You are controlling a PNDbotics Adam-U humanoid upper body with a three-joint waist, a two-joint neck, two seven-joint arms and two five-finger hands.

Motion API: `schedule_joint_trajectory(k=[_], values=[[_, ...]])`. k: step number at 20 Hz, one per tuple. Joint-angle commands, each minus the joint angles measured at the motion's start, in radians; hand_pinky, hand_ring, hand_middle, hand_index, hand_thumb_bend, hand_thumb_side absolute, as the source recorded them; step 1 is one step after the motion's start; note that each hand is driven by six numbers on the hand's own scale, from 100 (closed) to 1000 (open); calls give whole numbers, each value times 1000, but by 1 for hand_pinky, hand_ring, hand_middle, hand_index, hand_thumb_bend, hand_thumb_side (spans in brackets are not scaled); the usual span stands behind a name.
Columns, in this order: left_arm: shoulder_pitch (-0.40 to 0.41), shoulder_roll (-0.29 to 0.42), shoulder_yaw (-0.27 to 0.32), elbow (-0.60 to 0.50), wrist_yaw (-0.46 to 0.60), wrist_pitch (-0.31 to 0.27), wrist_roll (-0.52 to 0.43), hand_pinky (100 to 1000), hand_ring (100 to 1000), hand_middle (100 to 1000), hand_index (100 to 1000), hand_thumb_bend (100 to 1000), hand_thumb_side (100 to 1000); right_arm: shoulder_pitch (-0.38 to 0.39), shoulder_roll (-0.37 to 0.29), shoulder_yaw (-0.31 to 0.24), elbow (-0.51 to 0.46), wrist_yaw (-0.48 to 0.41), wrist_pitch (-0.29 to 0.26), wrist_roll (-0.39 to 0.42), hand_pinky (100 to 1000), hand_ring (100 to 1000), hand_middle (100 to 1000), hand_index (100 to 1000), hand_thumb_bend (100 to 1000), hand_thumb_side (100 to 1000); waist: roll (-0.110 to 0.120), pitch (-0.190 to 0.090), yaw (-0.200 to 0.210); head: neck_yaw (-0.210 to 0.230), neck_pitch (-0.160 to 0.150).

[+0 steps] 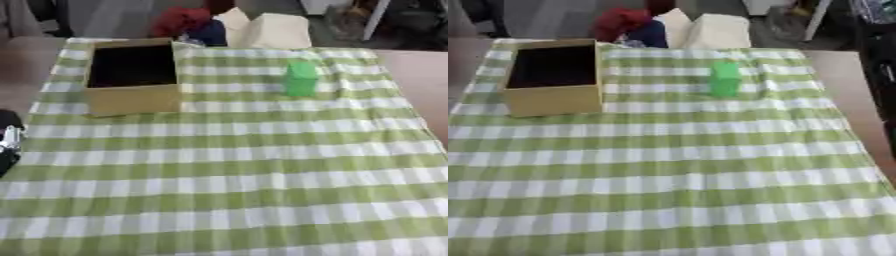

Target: Pick up objects on the table and place them in the box.

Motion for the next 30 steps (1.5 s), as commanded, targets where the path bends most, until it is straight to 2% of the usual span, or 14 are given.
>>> schedule_joint_trajectory(k=[1, 7, 11, 18, 30], values=[[-15, 12, 0, -8, 6, -2, -5, 543, 626, 579, 585, 182, 100, -30, -11, -3, 73, -21, -5, -18, 684, 678, 710, 849, 398, 228, 3, -15, 3, -2, -8], [-15, 7, -2, -6, 8, -2, -7, 543, 626, 579, 586, 183, 100, -32, 20, 2, 210, 1, -9, -30, 682, 680, 713, 852, 392, 267, 3, -15, 10, -6, -4], [-15, 5, -3, -6, 9, -2, -9, 543, 627, 579, 586, 185, 100, -28, 33, 17, 268, 29, -11, -19, 685, 685, 715, 855, 402, 275, 4, -14, 14, -10, -7], [-19, 2, -6, -5, 10, -2, -14, 544, 627, 579, 586, 186, 100, -21, 41, 92, 274, 147, 6, 64, 705, 721, 735, 862, 455, 248, 0, -7, 22, -22, -13], [-26, -2, -10, -7, 12, -3, -20, 544, 628, 579, 584, 186, 100, -9, 62, 127, 259, 359, 35, 210, 754, 786, 774, 882, 555, 161, 1, 8, 38, -43, -26]])
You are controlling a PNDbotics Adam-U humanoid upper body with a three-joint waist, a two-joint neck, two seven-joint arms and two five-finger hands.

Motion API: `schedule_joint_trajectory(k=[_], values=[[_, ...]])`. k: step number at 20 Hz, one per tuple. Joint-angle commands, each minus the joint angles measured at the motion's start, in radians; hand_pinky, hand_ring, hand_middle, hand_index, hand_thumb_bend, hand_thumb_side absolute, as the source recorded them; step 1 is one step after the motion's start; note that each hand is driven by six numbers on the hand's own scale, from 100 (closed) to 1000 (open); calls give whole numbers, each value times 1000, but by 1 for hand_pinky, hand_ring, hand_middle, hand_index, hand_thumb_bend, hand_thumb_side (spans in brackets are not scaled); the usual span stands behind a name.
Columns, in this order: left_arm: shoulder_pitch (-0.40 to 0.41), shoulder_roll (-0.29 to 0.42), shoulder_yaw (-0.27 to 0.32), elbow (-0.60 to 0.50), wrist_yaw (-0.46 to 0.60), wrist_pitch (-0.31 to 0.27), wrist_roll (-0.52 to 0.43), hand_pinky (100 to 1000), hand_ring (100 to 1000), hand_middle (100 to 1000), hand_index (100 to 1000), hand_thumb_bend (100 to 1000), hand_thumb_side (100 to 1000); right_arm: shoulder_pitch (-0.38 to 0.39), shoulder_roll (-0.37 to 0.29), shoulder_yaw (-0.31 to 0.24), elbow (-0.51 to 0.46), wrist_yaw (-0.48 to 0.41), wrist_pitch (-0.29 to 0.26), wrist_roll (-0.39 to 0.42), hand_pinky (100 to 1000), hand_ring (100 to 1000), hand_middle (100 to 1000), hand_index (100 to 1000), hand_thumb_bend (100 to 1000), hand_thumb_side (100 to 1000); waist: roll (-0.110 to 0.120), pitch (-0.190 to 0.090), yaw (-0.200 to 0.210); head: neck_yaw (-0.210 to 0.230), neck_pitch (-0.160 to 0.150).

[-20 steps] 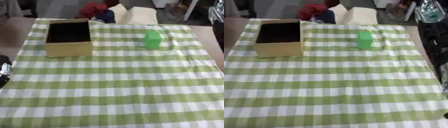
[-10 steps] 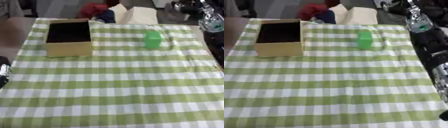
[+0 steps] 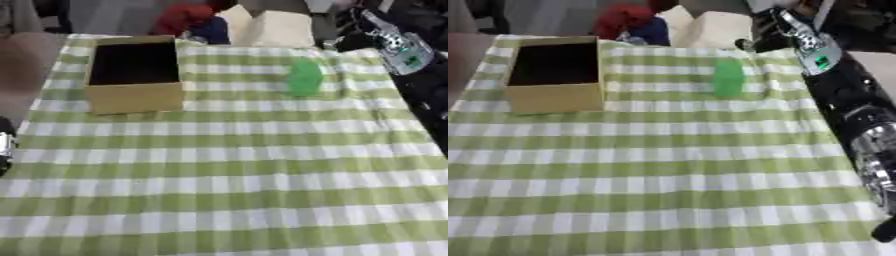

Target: Pick up objects on the table and place them in the box.

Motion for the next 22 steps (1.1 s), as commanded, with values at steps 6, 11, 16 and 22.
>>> schedule_joint_trajectory(k=[6, 11, 16, 22], values=[[-20, 5, -4, -13, 5, -2, -8, 545, 629, 579, 584, 184, 100, -19, 0, 2, -21, 151, -18, 137, 789, 824, 790, 882, 532, 181, 6, -7, 7, -13, -21], [-19, 4, -4, -13, 5, -3, -9, 545, 629, 579, 584, 184, 100, -21, 11, -25, -27, 250, -43, 236, 805, 840, 806, 883, 557, 178, 8, -7, 7, -15, -27], [-21, 4, -5, -14, 5, -3, -11, 546, 630, 579, 584, 184, 100, -20, 10, -55, -53, 345, -37, 305, 821, 857, 821, 883, 595, 157, 9, -7, 11, -19, -37], [-25, 4, -5, -15, 4, -4, -13, 546, 630, 579, 585, 183, 100, -7, 5, -83, -68, 434, -20, 228, 821, 857, 818, 881, 598, 152, 9, 0, 25, -24, -46]])
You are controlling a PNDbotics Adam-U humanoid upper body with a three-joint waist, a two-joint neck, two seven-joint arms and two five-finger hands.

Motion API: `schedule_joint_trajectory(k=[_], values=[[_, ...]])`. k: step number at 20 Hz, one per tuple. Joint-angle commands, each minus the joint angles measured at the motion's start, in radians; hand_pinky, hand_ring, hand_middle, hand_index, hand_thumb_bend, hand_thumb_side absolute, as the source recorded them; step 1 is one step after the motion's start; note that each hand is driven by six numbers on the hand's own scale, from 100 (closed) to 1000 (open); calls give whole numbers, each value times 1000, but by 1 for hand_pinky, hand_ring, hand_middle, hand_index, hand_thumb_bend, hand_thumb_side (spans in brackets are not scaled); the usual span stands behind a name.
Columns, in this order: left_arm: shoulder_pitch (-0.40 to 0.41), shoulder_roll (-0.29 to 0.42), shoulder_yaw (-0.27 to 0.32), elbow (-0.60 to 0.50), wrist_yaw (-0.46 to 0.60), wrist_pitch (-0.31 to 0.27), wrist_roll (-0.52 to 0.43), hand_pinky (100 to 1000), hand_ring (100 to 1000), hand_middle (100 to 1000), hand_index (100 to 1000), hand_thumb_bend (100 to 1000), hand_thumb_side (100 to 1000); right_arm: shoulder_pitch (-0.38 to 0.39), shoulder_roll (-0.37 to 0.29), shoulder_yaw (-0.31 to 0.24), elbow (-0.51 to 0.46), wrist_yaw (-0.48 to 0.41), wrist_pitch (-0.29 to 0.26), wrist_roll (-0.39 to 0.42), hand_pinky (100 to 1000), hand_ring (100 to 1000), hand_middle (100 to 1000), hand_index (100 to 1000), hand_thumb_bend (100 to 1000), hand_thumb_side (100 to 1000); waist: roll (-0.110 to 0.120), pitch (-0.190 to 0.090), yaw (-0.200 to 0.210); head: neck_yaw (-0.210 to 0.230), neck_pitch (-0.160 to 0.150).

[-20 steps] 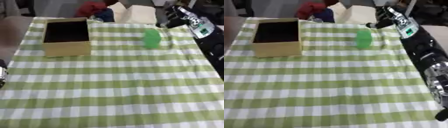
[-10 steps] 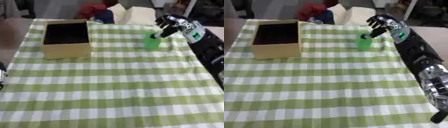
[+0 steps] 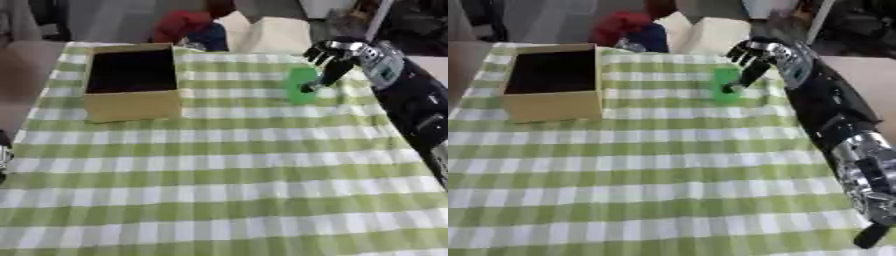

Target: Pick up objects on the table and place them in the box.

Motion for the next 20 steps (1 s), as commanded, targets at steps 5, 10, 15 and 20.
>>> schedule_joint_trajectory(k=[5, 10, 15, 20], values=[[-23, 10, -2, -17, 4, -3, -7, 546, 631, 579, 585, 183, 100, 0, -27, -16, 3, 58, -1, -55, 820, 851, 807, 875, 595, 152, 6, -3, 14, -12, -26], [-25, 8, -2, -18, 6, -3, -8, 546, 632, 579, 585, 182, 100, 11, -24, -16, 16, 61, -3, -55, 814, 830, 759, 841, 596, 145, 7, 4, 19, -18, -32], [-25, 6, -2, -18, 6, -3, -9, 547, 632, 579, 585, 182, 100, 14, -22, -18, 13, 57, -3, -72, 761, 723, 504, 631, 557, 113, 7, 4, 20, -20, -32], [-23, 7, -1, -17, 6, -3, -9, 547, 633, 579, 585, 181, 100, 11, -20, -19, -3, 52, -12, -164, 721, 648, 383, 504, 538, 100, 4, -2, 19, -20, -28]])
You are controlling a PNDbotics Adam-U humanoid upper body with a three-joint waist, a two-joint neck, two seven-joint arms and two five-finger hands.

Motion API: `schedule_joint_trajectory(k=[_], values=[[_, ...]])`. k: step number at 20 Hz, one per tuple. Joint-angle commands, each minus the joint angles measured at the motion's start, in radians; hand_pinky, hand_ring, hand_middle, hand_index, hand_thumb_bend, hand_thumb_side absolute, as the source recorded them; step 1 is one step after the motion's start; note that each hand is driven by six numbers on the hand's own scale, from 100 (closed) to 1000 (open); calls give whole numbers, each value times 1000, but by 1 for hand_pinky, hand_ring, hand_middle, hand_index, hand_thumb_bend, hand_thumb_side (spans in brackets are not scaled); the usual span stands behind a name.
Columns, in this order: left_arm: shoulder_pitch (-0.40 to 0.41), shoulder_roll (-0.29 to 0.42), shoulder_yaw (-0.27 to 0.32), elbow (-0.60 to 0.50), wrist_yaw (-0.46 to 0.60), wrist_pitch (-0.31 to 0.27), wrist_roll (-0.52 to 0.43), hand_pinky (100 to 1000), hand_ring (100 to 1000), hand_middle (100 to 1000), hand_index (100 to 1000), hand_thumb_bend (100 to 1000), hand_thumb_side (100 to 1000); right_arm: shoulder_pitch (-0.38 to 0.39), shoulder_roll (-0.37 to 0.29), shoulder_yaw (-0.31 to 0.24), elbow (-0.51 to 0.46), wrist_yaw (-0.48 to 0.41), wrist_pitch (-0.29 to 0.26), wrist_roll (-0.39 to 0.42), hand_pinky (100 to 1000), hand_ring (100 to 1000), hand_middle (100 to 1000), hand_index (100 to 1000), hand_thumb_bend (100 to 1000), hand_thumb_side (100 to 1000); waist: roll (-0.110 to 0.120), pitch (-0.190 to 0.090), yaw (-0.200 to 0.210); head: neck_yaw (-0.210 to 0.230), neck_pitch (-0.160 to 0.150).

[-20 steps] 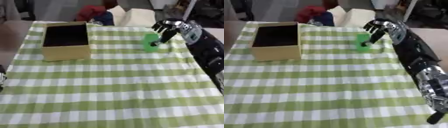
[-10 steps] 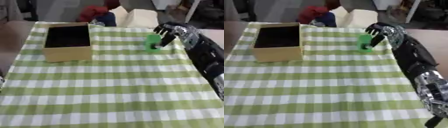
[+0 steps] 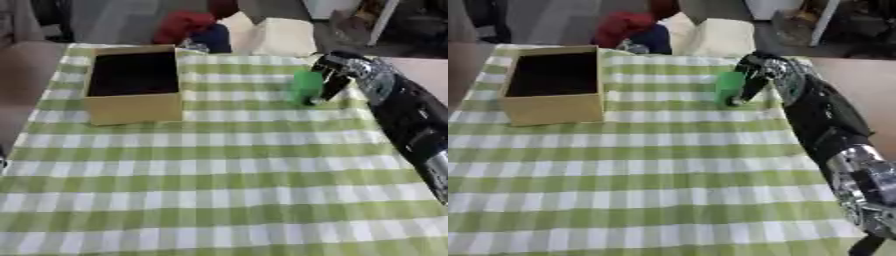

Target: Pick up objects on the table and place them in the box.

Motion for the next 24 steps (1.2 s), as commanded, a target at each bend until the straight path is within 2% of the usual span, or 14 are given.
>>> schedule_joint_trajectory(k=[1, 5, 13, 19, 24], values=[[-12, 8, -1, -16, 5, -2, -2, 547, 633, 579, 585, 181, 100, -22, -19, -5, -31, -6, -6, -49, 716, 640, 372, 494, 534, 100, 1, -23, 0, -2, -6], [-9, 10, -1, -15, 4, -2, -3, 547, 633, 579, 585, 181, 100, -40, -8, -5, -58, -28, -20, -61, 711, 633, 366, 493, 501, 113, 0, -35, 2, -2, -2], [-6, 13, -11, -11, 6, -1, -13, 547, 634, 578, 585, 180, 100, -114, 36, 8, -105, -79, -46, -50, 711, 628, 367, 495, 499, 100, -8, -58, 15, -11, 5], [-17, 10, -26, -10, 8, -1, -28, 548, 635, 577, 584, 181, 100, -181, 100, 20, -116, -62, -59, -34, 713, 630, 368, 496, 509, 100, -14, -72, 52, -28, 1], [-33, -2, -41, -11, 12, -1, -43, 547, 635, 576, 584, 182, 100, -214, 176, 34, -125, -41, -77, -15, 714, 631, 370, 498, 511, 100, -16, -73, 88, -47, -9]])
